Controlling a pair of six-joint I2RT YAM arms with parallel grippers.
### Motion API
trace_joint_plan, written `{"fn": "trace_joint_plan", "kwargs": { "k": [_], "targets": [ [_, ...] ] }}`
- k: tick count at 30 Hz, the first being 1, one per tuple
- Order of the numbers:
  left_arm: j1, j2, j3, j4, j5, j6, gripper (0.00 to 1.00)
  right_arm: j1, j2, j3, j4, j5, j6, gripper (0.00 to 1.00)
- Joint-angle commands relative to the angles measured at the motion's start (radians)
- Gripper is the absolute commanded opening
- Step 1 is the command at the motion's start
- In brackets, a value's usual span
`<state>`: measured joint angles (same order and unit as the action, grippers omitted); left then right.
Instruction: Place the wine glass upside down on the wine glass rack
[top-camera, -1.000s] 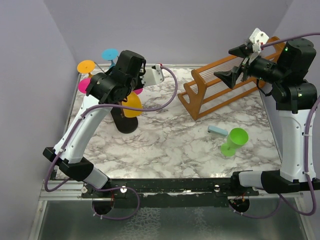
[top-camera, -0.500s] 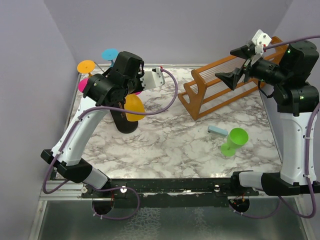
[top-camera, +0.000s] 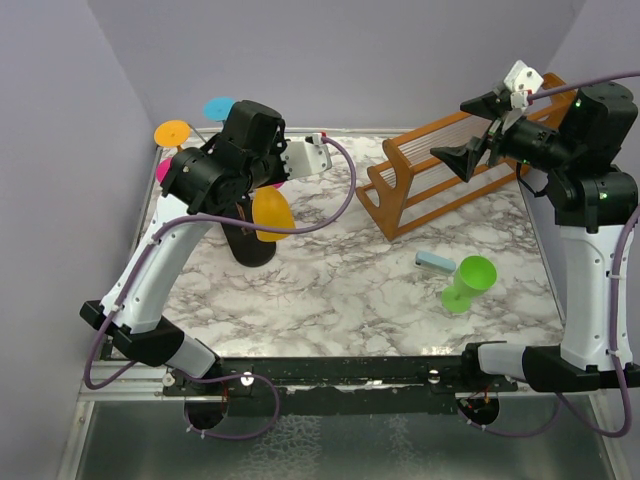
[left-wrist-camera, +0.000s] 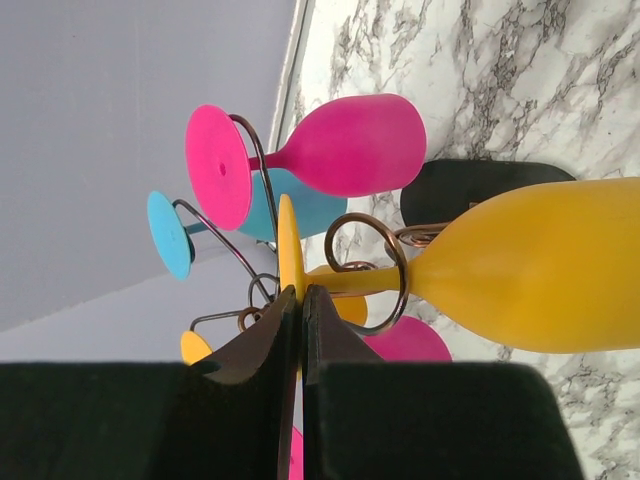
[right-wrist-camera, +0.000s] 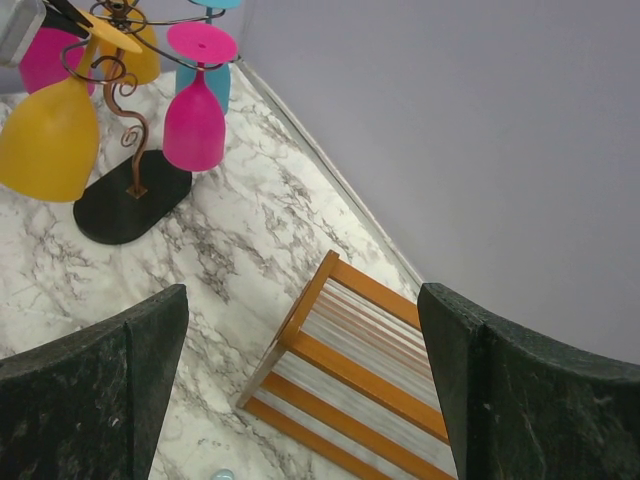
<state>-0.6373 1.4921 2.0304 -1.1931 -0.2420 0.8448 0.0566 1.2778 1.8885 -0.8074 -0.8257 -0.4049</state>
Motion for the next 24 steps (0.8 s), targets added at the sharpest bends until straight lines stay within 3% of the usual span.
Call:
{"fn": "trace_joint_plan", "kwargs": {
  "k": [1,24],
  "targets": [
    [-0.010,-0.008,0.012,0.048,0.044,0.015,0.00,-0.008,-0.020,-0.006,0.022,-0.030,0.011,0.97],
    [-0.015,0.019,-0.074,0.107,-0.050,0.012,0.07,-0.012,-0.010,-0.011,0.024,-0.035,0.006,0.97]
  ]
}}
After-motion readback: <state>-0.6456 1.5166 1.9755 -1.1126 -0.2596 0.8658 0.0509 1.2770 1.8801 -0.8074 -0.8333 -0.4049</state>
